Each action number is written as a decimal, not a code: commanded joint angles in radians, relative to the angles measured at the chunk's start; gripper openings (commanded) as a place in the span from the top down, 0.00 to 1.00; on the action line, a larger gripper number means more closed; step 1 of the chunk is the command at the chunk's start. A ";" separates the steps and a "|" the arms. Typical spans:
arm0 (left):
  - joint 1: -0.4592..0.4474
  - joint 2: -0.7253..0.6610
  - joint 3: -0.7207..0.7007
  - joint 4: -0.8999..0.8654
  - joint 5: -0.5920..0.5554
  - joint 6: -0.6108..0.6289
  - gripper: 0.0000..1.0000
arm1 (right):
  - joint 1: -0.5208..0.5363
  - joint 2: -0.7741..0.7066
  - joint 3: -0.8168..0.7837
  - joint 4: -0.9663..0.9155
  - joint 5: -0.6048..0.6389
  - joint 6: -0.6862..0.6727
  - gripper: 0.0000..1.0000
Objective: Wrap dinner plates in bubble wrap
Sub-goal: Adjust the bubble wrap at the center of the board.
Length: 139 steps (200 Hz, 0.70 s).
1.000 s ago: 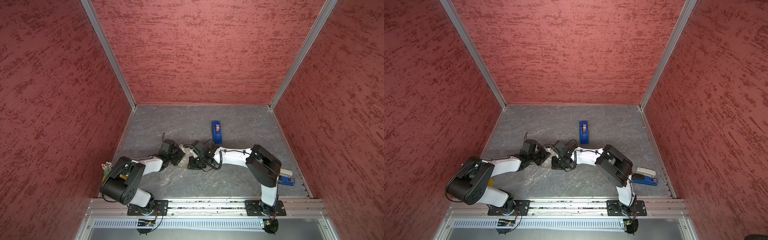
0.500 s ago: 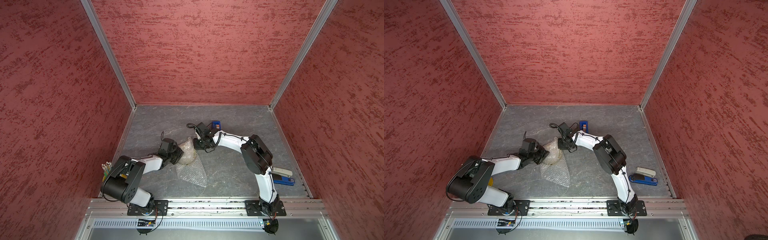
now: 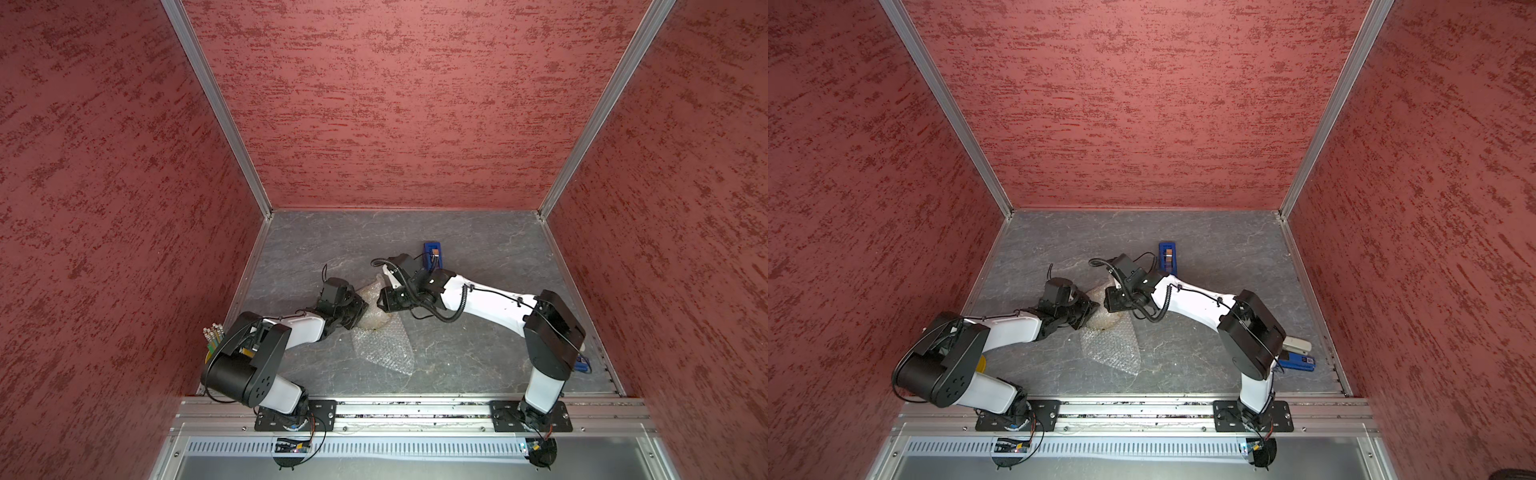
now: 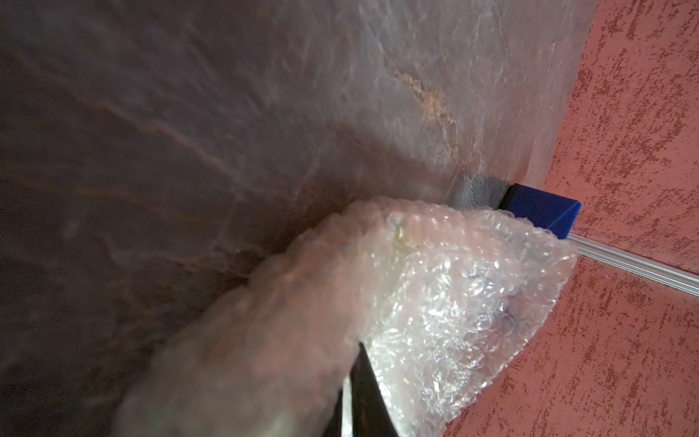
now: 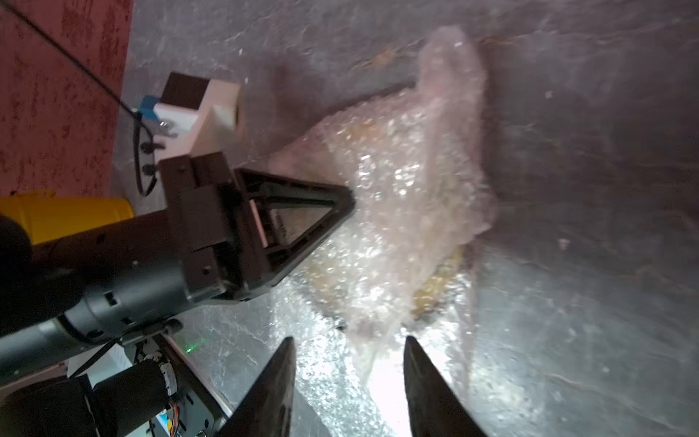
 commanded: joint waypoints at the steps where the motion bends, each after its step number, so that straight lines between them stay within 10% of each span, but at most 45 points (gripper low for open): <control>1: -0.007 -0.010 -0.017 -0.091 -0.005 0.012 0.89 | 0.035 0.066 0.042 -0.052 0.073 -0.013 0.52; 98: -0.007 -0.035 -0.023 -0.092 -0.013 0.009 0.89 | 0.076 0.192 0.148 -0.200 0.190 -0.034 0.70; 139: -0.009 -0.037 -0.013 -0.102 -0.018 0.019 0.89 | 0.084 0.200 0.148 -0.190 0.155 -0.032 0.59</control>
